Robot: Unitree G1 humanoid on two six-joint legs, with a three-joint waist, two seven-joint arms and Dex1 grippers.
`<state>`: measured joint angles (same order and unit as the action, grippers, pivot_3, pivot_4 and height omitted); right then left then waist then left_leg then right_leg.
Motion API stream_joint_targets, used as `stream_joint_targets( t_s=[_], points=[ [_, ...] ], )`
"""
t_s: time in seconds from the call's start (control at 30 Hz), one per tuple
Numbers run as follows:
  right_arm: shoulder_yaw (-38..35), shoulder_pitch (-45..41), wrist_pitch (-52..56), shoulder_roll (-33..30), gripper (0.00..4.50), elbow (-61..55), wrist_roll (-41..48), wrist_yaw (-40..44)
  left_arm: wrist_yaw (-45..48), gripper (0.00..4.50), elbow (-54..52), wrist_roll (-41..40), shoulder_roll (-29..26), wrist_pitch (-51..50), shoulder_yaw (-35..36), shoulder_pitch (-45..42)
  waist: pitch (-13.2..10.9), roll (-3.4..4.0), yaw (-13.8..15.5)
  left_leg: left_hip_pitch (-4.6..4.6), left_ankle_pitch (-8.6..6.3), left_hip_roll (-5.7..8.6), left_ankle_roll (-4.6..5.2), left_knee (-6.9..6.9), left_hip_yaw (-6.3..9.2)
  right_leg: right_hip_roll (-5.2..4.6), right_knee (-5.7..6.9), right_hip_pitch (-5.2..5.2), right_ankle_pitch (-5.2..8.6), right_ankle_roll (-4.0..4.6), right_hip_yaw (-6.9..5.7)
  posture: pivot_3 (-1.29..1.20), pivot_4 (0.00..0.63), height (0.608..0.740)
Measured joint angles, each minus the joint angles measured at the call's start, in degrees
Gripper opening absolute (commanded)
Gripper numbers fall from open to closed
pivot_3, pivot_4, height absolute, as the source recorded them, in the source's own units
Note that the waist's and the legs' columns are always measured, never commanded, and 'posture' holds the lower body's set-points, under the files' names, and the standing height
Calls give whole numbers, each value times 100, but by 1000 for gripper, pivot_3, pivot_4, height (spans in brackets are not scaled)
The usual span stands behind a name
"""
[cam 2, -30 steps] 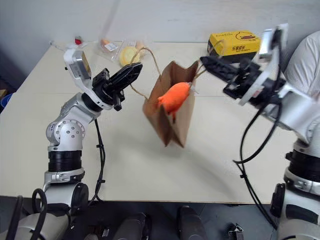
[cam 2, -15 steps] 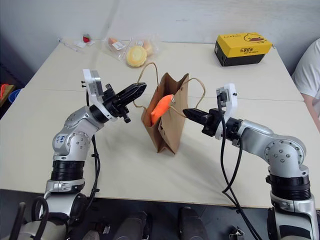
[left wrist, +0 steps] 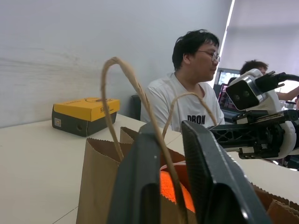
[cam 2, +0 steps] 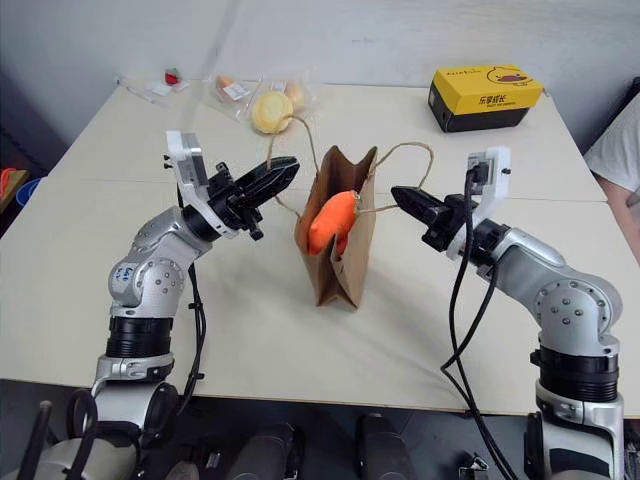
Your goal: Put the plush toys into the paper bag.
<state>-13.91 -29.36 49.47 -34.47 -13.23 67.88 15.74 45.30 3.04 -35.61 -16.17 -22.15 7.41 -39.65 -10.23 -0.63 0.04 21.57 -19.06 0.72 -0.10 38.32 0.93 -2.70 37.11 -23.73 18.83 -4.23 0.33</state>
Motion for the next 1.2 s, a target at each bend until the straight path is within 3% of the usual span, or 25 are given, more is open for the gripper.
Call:
stream_joint_targets(
  t_s=[0.27, 0.3, 0.7, 0.8, 0.97, 1.13, 1.17, 1.2],
  points=[
    [-353, 100, -160, 96, 4021, -149, 68, 424, 53, 4370, 0, -45, -5, -88, 36, -14, 0, 0, -7, -1, 0, 0, 0, 0, 0, 0, 1, 0, 0, 0, 1, 0, 150, 740],
    [-365, 108, -159, 67, 4379, -165, 65, 478, 52, 4500, -1, -44, -12, -89, 47, -14, 0, 0, -7, -1, 0, 0, 0, 0, -1, 0, 2, 0, 0, 0, 0, 0, 150, 740],
    [-777, 1143, -161, -935, 4448, -832, 17, 2153, 249, 4500, -401, -61, -670, -206, 103, 561, 0, 0, 4, -7, 0, 1, 1, -1, 0, 0, -4, 7, 0, 0, 2, 0, 150, 740],
    [-756, 1811, -327, -1130, 3857, -908, -407, 2602, 357, 4500, -789, -256, -990, -429, 231, 1039, 0, 0, 0, -13, -1, 0, 1, -11, 1, 0, -7, 12, 0, 0, 3, 0, 150, 740],
    [495, 2393, -2273, -1272, 2130, -511, -3052, 3216, 258, 4500, -1510, -305, -1231, -679, 335, 1994, 0, 0, -13, -22, -1, 2, 1, -3, -5, -1, -21, 15, 0, 0, 10, 0, 150, 740],
    [1225, 2063, -3497, -295, 285, 102, -4225, 3049, 164, 4500, -1929, -94, -1264, -653, 27, 2198, 1, 2, -11, -37, 4, 4, -7, -4, -5, 0, -10, 19, 0, 1, 11, 0, 150, 740],
    [1339, 2000, -3654, -175, 14, 210, -4410, 2978, 147, 4500, -1986, -6, -1260, -620, -52, 2265, 1, 2, -12, -37, 4, 4, -8, -6, -4, 0, -11, 19, 0, 1, 11, 0, 150, 740],
    [1432, 1947, -3788, -49, 14, 316, -4618, 2910, 97, 4500, -2026, 74, -1230, -574, -157, 2316, 1, 2, -13, -36, 4, 4, -8, -7, -3, 0, -13, 18, 0, 2, 10, 0, 150, 740]
  ],
)
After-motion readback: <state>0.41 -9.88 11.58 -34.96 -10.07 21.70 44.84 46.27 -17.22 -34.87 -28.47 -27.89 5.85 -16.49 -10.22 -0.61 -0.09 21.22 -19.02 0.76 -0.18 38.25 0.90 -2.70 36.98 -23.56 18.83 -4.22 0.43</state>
